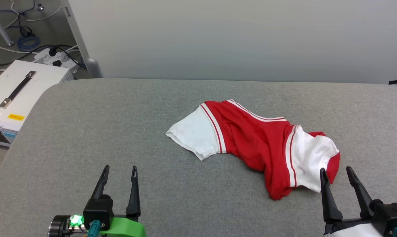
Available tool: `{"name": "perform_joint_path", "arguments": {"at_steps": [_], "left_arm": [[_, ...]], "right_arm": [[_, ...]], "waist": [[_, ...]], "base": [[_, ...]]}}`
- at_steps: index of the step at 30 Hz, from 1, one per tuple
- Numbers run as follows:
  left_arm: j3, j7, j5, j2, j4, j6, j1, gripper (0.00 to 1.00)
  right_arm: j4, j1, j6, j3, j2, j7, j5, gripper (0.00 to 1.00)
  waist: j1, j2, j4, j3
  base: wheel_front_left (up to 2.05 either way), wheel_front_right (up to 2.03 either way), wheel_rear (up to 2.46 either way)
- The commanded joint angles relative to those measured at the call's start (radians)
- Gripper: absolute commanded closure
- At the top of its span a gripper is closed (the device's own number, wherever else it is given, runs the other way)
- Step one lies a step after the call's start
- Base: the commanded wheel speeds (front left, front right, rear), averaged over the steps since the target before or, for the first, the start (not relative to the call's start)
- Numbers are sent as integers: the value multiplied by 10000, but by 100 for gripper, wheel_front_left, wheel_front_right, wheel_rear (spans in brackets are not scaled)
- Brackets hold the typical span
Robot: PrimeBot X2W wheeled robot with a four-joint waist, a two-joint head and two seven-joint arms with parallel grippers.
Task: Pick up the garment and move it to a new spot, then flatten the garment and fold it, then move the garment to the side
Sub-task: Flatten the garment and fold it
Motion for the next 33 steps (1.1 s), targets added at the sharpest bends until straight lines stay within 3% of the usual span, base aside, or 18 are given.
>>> {"name": "perform_joint_path", "arguments": {"at_steps": [1,10,18,22,28,33], "left_arm": [[57,-59,125,-84,28,-60,169,0],[221,-59,307,-231,83,-257,136,0],[253,-59,443,-387,74,-364,-142,0],[247,-59,496,-460,38,-413,-407,0],[218,-59,557,-577,-55,-448,-857,0],[156,-59,584,-682,-125,-454,-1254,0]], "right_arm": [[18,102,-7,0,-10,-74,40,0],[-57,-93,-7,-113,-10,-74,-46,0],[-605,-1524,-7,-546,-181,-74,-522,0],[-684,-2794,-7,-670,-820,-74,-508,0],[500,-5022,-7,126,-2515,-12,-222,0],[1459,-6954,-7,1626,-3995,1870,1123,0]], "waist": [[0,0,-7,5],[0,0,-50,77],[0,0,-23,521],[0,0,48,925],[0,0,162,1701],[0,0,316,2320]], "base": [[0,0,0],[0,0,0],[0,0,0],[0,0,0],[0,0,0],[0,0,0]]}}
